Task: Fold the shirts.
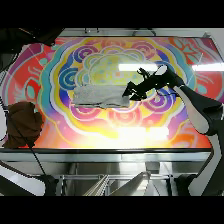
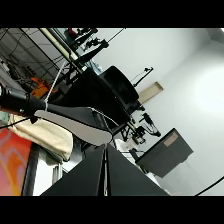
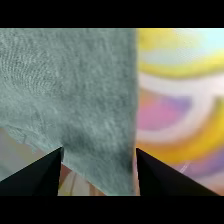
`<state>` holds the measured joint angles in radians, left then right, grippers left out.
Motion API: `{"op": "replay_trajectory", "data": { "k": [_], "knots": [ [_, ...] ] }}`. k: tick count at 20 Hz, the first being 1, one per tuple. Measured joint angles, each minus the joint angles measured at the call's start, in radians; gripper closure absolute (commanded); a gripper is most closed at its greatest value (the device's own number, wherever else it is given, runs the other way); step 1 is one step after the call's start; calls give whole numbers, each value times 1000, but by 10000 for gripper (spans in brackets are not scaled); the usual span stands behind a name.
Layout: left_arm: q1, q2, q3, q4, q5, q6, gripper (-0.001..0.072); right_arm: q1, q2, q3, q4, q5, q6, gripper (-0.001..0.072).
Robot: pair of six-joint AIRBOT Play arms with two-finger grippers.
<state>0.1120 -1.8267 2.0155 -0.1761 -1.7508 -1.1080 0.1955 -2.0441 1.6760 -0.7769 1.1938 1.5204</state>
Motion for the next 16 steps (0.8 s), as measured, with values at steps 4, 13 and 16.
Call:
{"op": "replay_trajectory", "data": {
  "k": [4,13,16],
  "knots": [
    [0,0,0,0,-3,0,693,54,-20,-2,59,-72,-34,676],
    [0,0,0,0,-8,0,693,12,124,1,290,-96,-179,697],
    [0,0,0,0,-19,0,693,-100,277,2,305,-93,-209,698]
  ]
}}
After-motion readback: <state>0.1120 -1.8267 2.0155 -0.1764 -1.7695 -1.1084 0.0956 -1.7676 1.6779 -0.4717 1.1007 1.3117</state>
